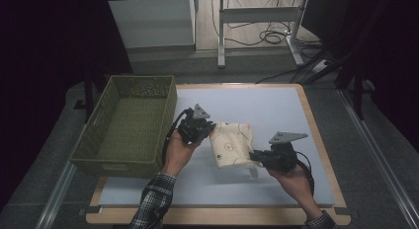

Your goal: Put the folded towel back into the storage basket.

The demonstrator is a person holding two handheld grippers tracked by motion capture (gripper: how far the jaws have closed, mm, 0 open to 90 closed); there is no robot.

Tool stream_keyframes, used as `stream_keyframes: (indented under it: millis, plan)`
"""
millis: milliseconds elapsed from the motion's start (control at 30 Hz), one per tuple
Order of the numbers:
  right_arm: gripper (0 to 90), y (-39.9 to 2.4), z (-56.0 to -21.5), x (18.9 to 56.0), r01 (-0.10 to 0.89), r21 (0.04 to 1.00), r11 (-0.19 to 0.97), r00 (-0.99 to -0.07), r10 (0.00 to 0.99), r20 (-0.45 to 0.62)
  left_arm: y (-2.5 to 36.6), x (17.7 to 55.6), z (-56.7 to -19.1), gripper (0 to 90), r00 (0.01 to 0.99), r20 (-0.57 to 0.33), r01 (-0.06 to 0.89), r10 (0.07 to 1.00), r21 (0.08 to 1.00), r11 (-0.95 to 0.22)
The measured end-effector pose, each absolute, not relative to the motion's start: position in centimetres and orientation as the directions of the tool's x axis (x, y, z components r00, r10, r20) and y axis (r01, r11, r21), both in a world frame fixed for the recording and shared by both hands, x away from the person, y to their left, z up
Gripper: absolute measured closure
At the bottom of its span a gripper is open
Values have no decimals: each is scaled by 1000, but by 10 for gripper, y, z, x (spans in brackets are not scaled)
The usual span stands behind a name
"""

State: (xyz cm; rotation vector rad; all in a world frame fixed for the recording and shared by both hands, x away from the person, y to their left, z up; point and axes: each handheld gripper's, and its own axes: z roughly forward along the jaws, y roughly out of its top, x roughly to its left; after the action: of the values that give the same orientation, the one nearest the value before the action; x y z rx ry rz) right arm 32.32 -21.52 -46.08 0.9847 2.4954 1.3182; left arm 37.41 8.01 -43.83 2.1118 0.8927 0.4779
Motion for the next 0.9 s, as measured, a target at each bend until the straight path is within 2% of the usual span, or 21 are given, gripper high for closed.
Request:
stream_keyframes:
  millis: [900]
  plan:
    - [834,-147,-436,345,434,798,419,-815,559,150,147,379,-410,832,609,68,471,790,771,-429]
